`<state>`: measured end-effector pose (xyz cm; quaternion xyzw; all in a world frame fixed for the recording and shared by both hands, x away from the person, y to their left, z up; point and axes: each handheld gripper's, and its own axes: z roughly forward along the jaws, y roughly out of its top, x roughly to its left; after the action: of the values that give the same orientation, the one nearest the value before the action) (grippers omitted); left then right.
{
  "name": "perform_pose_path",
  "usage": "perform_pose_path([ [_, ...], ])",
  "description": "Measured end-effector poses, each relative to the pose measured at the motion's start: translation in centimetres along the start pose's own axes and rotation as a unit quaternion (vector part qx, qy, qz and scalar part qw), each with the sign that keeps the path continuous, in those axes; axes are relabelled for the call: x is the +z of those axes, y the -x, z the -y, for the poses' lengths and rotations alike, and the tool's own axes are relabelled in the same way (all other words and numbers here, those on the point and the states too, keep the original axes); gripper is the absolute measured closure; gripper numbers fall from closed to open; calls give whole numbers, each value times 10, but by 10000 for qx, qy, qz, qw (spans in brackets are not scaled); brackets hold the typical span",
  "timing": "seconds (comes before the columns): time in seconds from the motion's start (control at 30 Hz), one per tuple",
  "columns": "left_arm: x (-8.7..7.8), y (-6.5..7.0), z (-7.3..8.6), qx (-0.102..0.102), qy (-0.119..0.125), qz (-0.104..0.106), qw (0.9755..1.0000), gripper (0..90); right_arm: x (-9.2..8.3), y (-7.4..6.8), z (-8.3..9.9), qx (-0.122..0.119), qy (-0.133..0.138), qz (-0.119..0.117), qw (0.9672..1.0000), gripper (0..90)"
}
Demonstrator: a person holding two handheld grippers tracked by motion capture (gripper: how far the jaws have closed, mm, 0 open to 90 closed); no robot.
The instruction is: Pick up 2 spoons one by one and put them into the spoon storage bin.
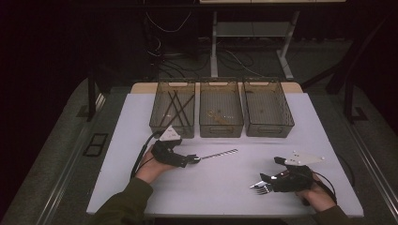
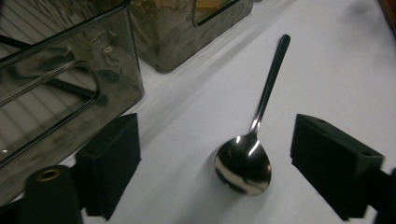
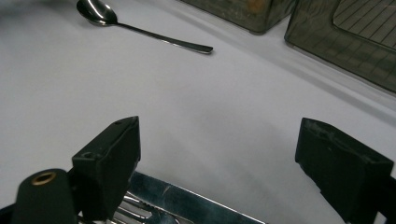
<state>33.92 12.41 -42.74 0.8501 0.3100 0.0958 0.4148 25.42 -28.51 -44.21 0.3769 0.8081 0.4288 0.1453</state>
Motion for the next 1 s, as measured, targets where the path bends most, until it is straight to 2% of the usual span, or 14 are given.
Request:
perform_pose_path([
  [0.13,7,3,-2,-7,-51,156,9999,240,-1,0,-1,-2,12,-2,10000,144],
  [0.17,9,5,-1,-33,-34,157,9999,257,-1,0,-1,-14,13,-1,10000,144],
  [0.37,14,8,2,158,-275,172,9993,361,-1,0,-2,-11,73,29,10000,144],
  [0.43,14,9,3,154,-304,195,9992,391,-1,-1,-2,-41,47,25,10000,144],
  [0.6,15,8,4,102,-330,197,9992,446,0,-2,-3,-83,40,17,10000,144],
  [0.63,16,9,5,34,-329,186,9993,456,1,-2,-3,-90,34,19,10000,144],
  [0.67,16,7,5,75,-364,225,9991,470,1,-2,-3,-97,32,22,9999,144],
  [0.73,18,8,6,20,-442,265,9987,488,1,-1,-3,-97,42,13,9999,144],
  [0.77,19,8,6,77,-474,257,9985,488,0,-1,-3,-98,45,24,9999,144],
  [0.8,19,10,7,3,-477,264,9985,490,0,-1,-3,-106,49,34,9999,144],
  [0.87,19,11,7,114,-539,257,9981,497,0,-1,-3,-101,49,35,9999,144],
  [0.97,20,13,9,99,-585,230,9980,508,0,-1,-4,-120,43,44,9999,144],
  [1.0,19,13,10,158,-600,223,9978,512,0,-1,-4,-128,44,37,9999,144],
])
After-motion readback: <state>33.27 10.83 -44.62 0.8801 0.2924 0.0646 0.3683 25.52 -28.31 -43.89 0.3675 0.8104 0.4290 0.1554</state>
